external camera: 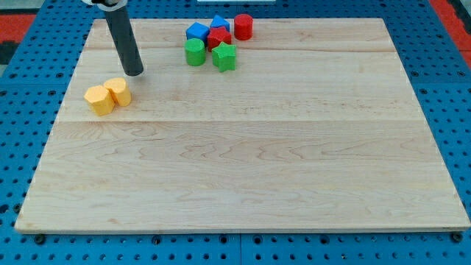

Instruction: Push the yellow heart towards the center

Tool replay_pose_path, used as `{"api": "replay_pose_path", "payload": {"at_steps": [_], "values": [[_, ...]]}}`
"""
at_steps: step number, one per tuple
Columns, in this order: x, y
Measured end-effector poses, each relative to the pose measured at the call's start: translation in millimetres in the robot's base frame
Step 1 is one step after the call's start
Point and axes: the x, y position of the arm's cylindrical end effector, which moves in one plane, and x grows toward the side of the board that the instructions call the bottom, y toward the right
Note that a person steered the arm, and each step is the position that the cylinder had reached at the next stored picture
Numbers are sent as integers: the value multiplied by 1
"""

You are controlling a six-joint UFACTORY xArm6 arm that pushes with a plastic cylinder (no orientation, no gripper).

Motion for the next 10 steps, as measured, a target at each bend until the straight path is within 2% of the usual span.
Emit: {"api": "replay_pose_path", "payload": {"at_steps": [4,7,8,10], "values": [[1,-4],[35,2],[35,6],[45,-51]]}}
